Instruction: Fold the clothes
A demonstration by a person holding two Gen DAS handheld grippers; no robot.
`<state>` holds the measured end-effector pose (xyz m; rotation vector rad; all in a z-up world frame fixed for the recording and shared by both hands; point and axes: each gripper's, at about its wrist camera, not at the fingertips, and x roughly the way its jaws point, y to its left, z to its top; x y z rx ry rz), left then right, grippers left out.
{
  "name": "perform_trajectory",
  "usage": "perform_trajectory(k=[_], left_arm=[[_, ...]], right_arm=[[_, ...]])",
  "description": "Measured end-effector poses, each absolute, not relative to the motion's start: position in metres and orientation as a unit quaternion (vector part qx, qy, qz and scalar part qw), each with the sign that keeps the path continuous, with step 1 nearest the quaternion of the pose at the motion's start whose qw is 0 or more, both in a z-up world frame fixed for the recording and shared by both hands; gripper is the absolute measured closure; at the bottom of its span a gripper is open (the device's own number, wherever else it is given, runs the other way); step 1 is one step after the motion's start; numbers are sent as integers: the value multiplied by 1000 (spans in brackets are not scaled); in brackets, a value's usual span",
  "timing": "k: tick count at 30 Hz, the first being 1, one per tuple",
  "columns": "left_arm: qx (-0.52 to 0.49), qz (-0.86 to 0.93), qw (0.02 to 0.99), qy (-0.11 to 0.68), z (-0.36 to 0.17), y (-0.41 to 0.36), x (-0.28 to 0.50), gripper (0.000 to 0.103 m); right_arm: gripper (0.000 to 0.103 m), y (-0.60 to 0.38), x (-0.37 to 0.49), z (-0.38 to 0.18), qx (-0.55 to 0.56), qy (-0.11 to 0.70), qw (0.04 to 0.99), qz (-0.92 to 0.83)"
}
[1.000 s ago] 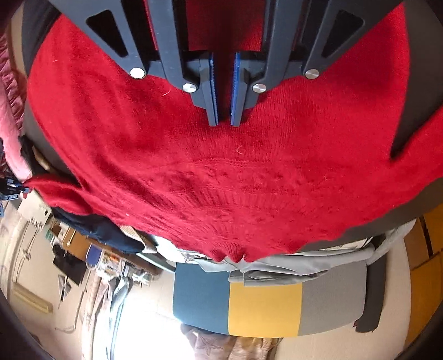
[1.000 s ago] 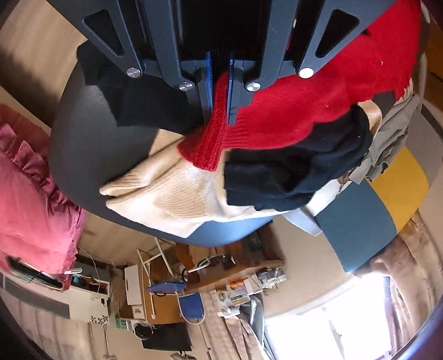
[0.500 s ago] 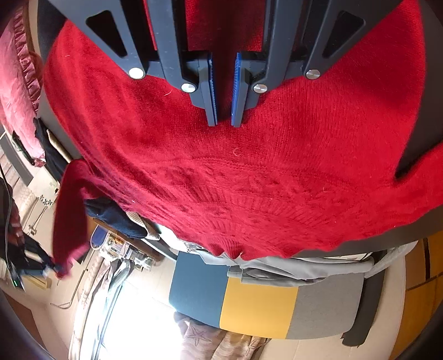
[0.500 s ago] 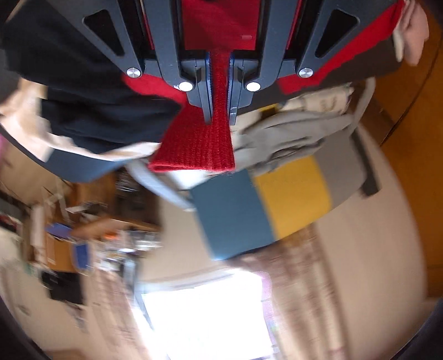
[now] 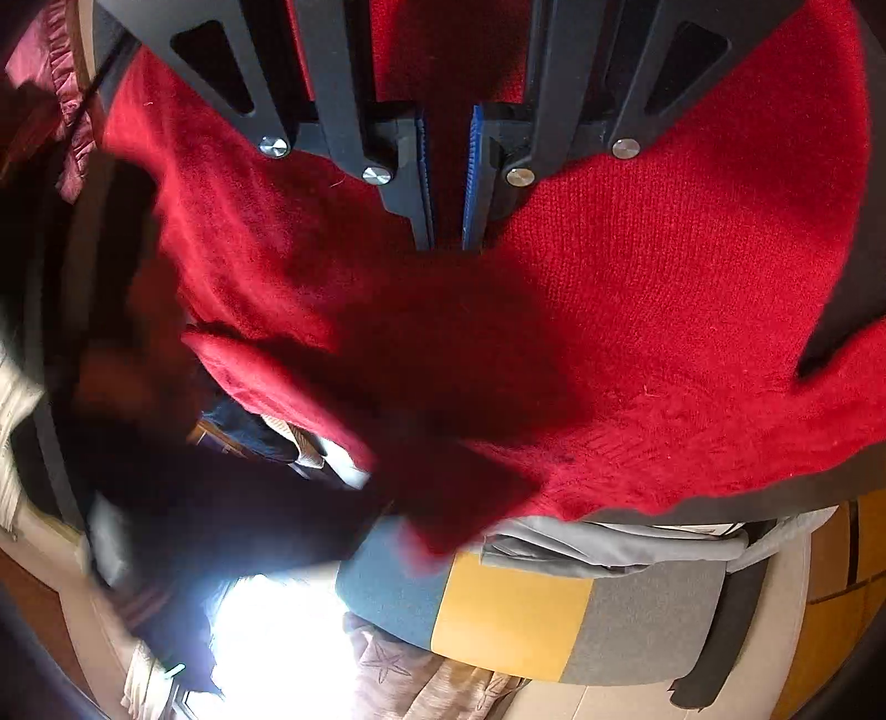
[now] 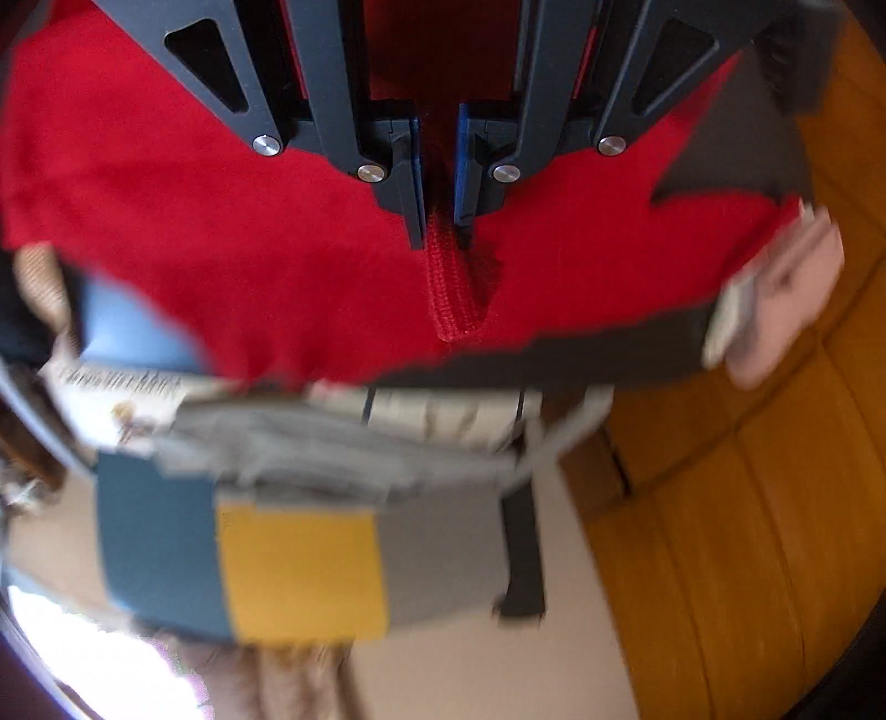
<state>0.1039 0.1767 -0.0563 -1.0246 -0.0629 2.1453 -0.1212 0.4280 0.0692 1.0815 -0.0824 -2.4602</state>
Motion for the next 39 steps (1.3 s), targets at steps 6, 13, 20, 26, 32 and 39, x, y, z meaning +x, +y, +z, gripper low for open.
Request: perform_trajectory(k=[6, 13, 20, 26, 32, 39], left_arm=[[-411, 828, 379, -51, -56, 172, 96, 94], [-419, 821, 371, -110, -34, 176, 68, 80], [-492, 787, 339, -156, -41, 211, 10, 78], [-497, 784, 325, -181, -44, 225, -4, 79], [-501, 795, 311, -142, -42, 238, -4, 90], [-455, 817, 327, -134, -12, 226, -3, 94]], right_arm=[[71, 456, -94, 31, 418, -62, 223, -879], [65, 578, -21, 36, 358, -105, 85, -924], [77, 643, -3, 1, 357, -209, 57, -909], [77, 650, 5, -4, 351, -234, 70, -904], [77, 650, 0, -3, 349, -239, 73, -903], [77, 648, -3, -4, 349, -237, 72, -904]])
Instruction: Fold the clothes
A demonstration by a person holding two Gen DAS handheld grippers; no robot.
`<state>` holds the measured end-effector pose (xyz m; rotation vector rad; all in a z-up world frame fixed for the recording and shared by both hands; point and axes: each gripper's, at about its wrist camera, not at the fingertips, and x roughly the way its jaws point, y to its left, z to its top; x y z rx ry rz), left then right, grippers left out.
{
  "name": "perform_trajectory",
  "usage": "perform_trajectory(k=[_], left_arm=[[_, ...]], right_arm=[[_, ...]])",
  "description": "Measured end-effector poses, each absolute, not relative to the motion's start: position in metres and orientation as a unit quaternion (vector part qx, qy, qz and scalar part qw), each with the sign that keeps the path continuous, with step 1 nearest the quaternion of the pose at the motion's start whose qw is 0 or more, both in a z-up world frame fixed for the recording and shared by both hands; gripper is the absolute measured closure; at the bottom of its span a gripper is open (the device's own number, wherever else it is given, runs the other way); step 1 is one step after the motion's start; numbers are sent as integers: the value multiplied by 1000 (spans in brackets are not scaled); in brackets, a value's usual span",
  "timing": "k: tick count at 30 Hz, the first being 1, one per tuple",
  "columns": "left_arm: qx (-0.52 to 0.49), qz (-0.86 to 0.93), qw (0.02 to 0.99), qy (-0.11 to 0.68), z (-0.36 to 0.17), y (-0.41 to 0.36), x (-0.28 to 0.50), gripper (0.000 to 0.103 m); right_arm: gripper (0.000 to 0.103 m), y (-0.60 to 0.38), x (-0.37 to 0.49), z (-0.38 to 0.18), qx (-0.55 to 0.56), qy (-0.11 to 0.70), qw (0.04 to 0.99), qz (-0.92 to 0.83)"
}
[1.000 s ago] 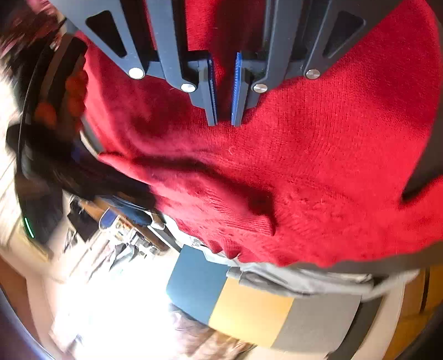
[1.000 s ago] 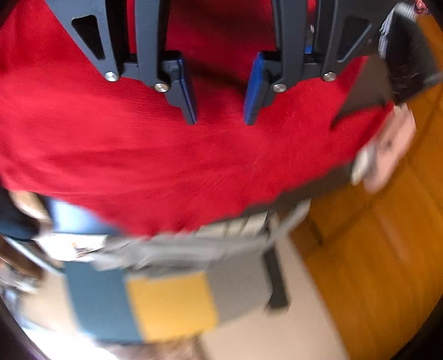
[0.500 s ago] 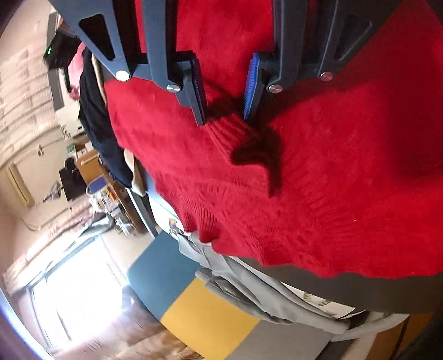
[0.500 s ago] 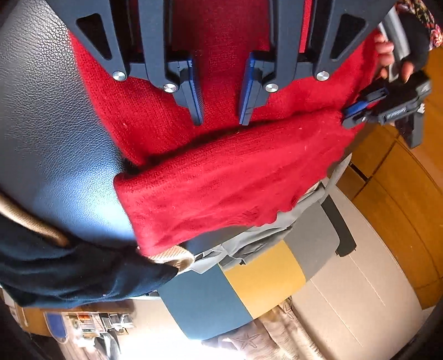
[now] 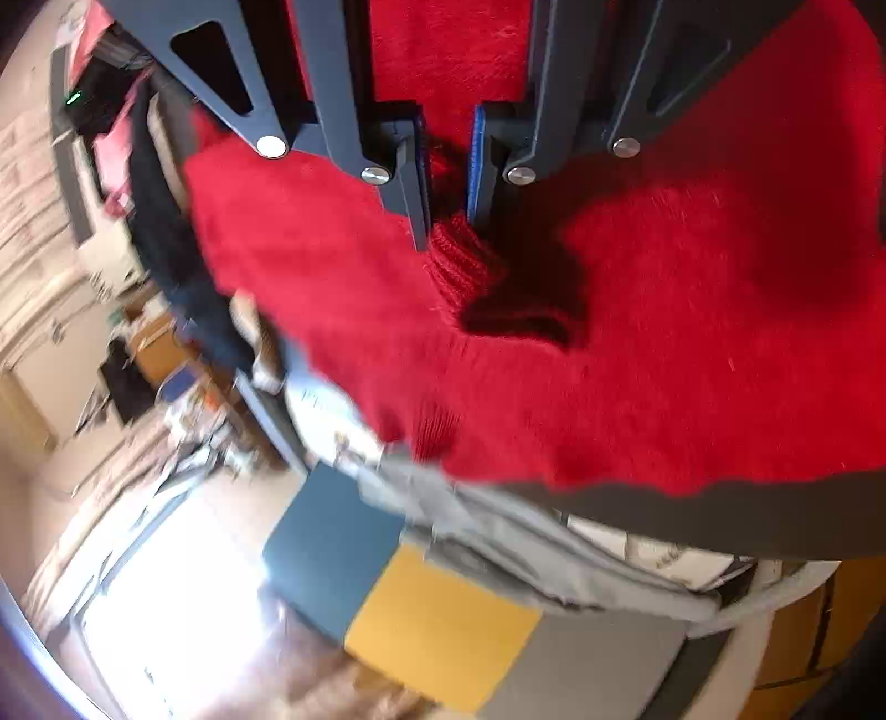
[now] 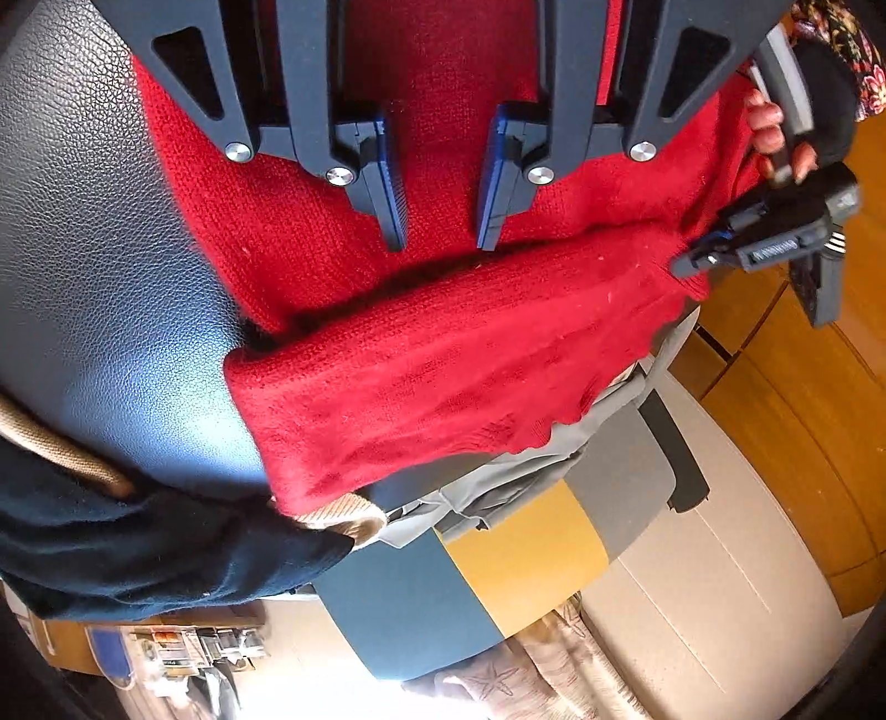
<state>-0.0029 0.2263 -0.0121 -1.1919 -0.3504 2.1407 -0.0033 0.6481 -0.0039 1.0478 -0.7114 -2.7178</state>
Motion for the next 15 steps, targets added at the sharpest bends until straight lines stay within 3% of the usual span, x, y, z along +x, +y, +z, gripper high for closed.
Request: perform_trajectory(k=[6, 11, 15], left_arm=[[-414, 834, 336, -142, 15, 214, -7, 94], [-402, 856, 294, -142, -8, 184, -1, 93], [-418, 845, 269, -194, -42, 156, 1, 93]], right_arm=[[77, 647, -4, -4, 349, -237, 71, -904], [79, 648, -3, -5, 349, -242, 71, -903], [80, 647, -5, -3, 360, -237, 67, -900]])
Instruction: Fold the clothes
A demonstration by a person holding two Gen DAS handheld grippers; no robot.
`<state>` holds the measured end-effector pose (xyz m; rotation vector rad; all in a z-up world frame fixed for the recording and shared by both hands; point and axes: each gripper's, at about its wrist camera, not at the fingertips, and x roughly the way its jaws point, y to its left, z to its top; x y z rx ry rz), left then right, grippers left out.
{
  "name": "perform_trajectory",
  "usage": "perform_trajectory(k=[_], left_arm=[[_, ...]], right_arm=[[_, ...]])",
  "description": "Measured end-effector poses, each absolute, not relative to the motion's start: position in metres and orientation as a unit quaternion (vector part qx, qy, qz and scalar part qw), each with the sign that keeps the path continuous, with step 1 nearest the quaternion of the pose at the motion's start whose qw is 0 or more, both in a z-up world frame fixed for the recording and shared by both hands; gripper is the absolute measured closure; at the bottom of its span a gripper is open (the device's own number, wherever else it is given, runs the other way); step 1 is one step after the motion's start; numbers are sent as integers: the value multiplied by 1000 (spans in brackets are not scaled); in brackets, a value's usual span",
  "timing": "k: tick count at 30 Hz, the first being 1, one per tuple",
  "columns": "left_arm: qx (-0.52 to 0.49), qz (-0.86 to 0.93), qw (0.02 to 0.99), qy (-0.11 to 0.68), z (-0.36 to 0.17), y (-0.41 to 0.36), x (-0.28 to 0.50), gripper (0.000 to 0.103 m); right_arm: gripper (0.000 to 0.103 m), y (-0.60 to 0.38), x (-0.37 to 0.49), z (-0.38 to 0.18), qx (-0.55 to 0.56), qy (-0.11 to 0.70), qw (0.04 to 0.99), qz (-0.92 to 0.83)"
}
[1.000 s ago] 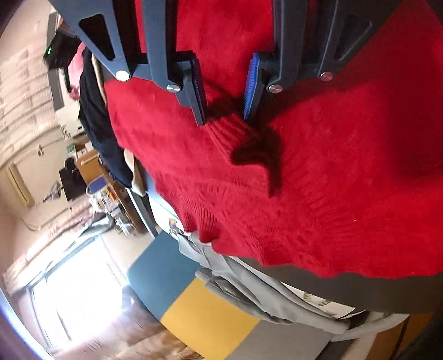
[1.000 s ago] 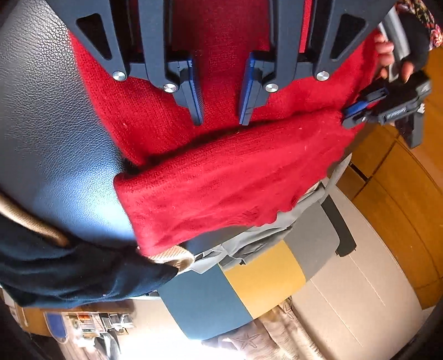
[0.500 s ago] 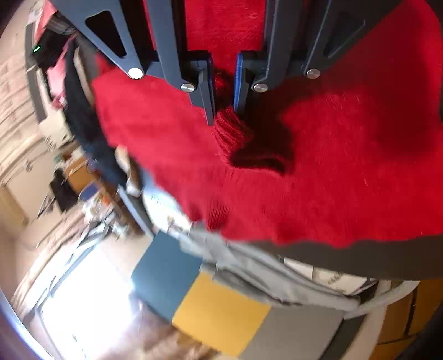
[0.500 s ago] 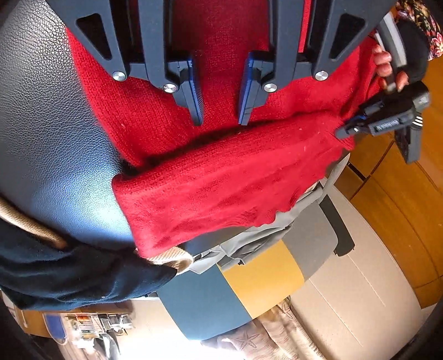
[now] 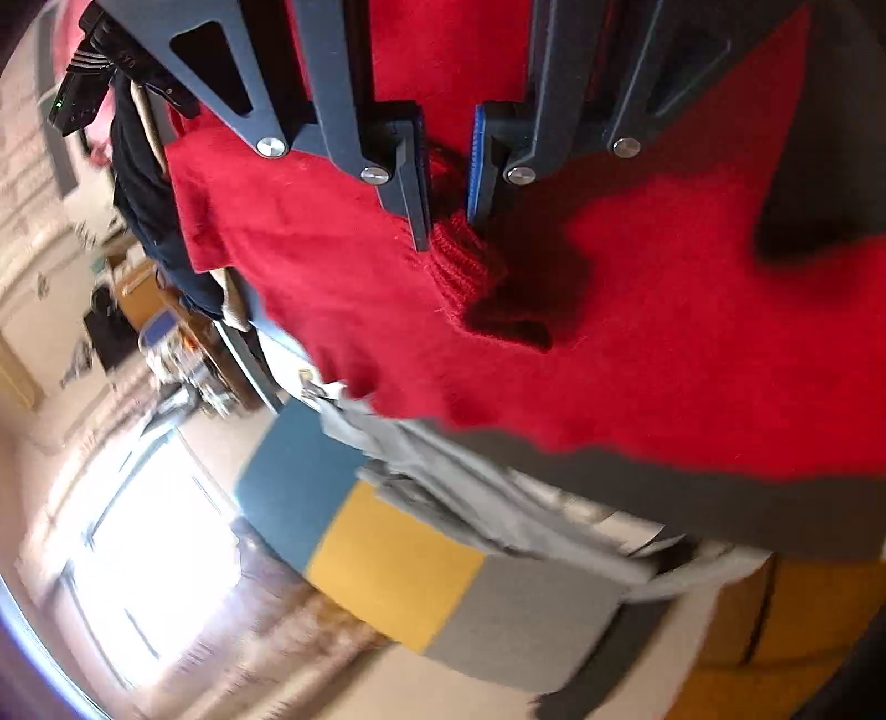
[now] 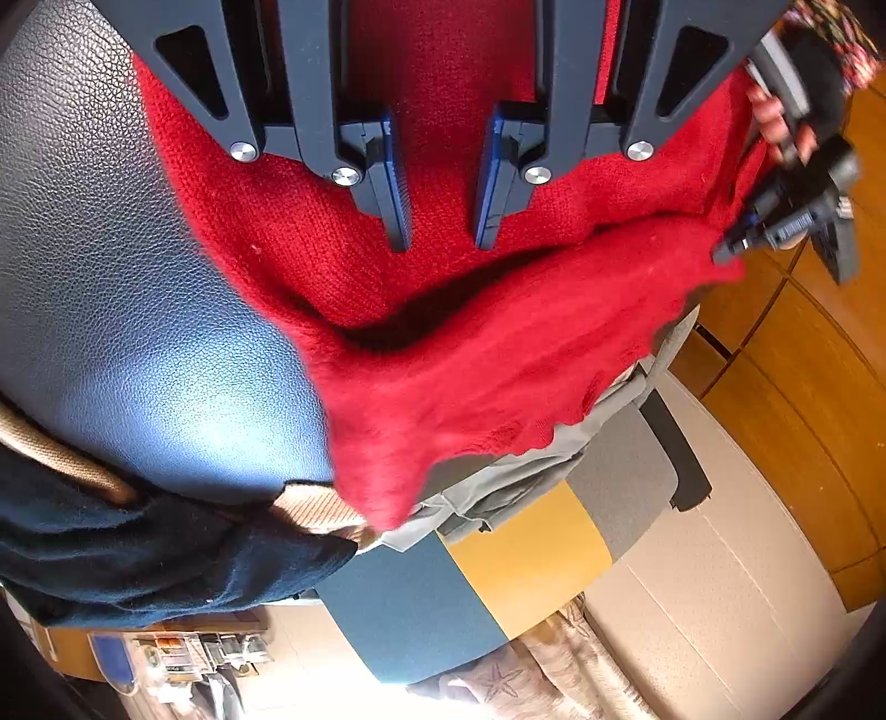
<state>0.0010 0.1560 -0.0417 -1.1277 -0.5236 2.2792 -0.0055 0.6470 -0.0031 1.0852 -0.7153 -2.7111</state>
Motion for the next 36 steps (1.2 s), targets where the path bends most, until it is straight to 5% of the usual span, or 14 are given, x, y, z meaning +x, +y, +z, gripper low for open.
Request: perform_trajectory(k=[4, 13, 19, 25, 36], left_arm=[[-426, 820, 276, -264, -61, 141, -2, 92], [-422, 817, 300, -254, -62, 151, 1, 92], [-431, 817, 310, -227, -61, 161, 2, 90], [-433, 817, 307, -226, -61, 161, 2, 89], [-431, 813, 316, -230, -64, 155, 2, 89]], right_arm=[[90, 645, -12, 7, 385, -210, 66, -896], [95, 652, -63, 21, 409, -150, 44, -899], [103, 688, -57, 8, 394, -192, -33, -898], [103, 708, -48, 2, 392, -233, -33, -889], [96, 700, 4, 53, 349, -144, 3, -926]])
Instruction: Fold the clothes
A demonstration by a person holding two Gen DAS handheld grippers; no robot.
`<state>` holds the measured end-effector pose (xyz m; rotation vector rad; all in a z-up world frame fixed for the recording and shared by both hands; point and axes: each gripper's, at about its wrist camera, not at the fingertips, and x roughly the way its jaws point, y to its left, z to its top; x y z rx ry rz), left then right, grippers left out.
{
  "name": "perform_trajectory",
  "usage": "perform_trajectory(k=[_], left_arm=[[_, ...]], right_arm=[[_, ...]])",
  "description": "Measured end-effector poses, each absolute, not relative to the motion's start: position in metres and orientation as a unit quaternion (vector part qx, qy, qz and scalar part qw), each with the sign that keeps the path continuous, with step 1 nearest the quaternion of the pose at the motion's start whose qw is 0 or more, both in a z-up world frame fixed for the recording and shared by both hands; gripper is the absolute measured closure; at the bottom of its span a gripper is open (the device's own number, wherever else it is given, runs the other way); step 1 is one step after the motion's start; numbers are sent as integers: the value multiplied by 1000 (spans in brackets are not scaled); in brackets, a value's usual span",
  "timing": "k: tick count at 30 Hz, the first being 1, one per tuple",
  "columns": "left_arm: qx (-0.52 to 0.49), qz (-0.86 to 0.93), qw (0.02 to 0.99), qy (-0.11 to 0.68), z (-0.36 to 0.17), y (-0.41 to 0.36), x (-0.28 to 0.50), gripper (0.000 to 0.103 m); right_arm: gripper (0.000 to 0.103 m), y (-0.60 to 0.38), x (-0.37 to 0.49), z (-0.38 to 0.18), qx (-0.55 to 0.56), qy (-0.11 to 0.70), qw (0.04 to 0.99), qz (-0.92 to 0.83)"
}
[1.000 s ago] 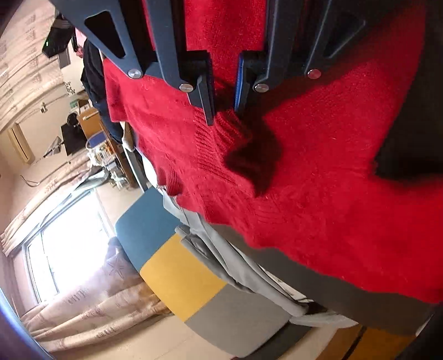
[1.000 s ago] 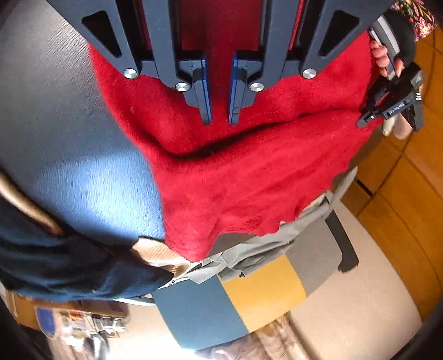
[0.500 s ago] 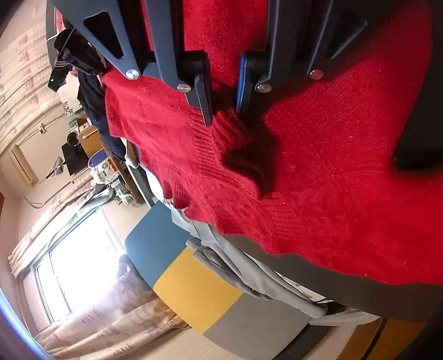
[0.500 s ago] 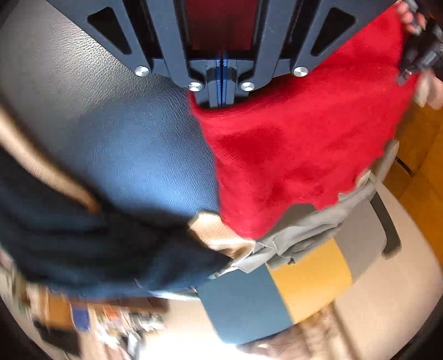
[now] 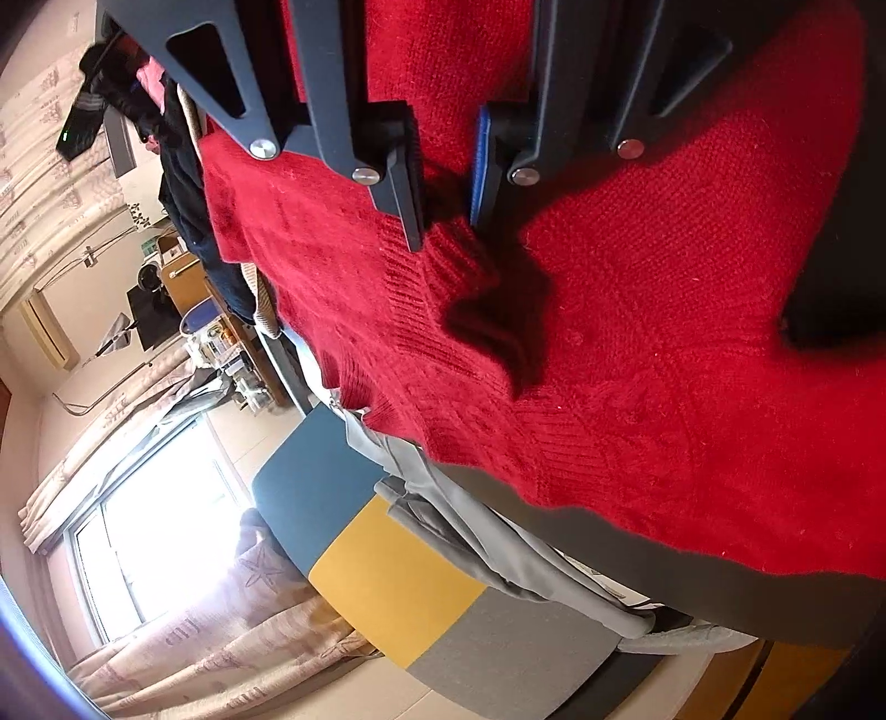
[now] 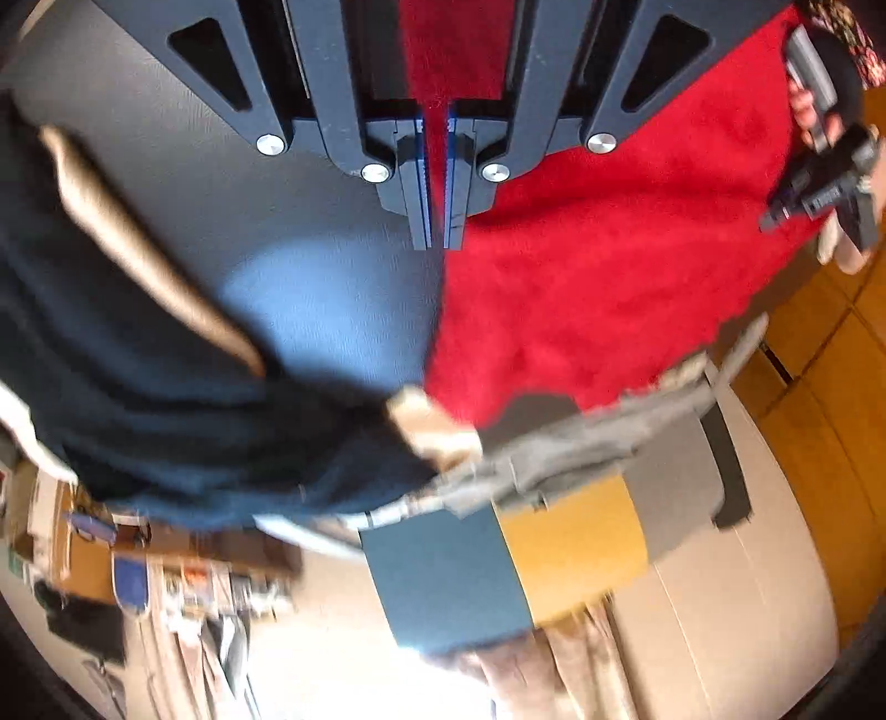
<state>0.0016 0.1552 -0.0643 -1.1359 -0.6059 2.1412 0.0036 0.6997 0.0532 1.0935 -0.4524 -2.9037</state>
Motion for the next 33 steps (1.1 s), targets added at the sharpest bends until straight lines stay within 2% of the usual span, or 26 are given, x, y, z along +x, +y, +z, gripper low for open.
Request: perform_trajectory(k=[7, 10, 12, 17, 20, 24, 26, 29, 31, 33], left_arm=[[-421, 827, 311, -205, -59, 160, 10, 85], [-414, 835, 306, -193, -57, 161, 13, 82], [-414, 837, 306, -185, -56, 164, 14, 81], [-416, 834, 314, -180, -56, 166, 14, 79], [-416, 833, 315, -184, -56, 165, 14, 79], [-417, 833, 315, -184, -57, 164, 14, 79], [-417, 833, 314, -183, -56, 164, 14, 79], [-418, 834, 312, -181, -55, 164, 14, 79], [-418, 834, 313, -179, -54, 164, 16, 79], [-419, 834, 314, -176, -54, 164, 18, 79]], right_arm=[[97, 650, -97, 43, 392, -66, 54, -916], [97, 650, -121, 24, 420, -43, 27, -906], [102, 669, -127, 16, 424, -56, 2, -904], [103, 712, -128, 10, 415, -145, -27, -898], [103, 705, -121, 20, 412, -110, -22, -904], [99, 706, -77, 45, 367, -124, -15, -922], [99, 694, -59, 50, 369, -104, 7, -924], [99, 674, -44, 39, 400, -74, 46, -912], [103, 670, -38, 26, 423, -36, 32, -905], [103, 683, -32, 21, 419, -44, 23, -907]])
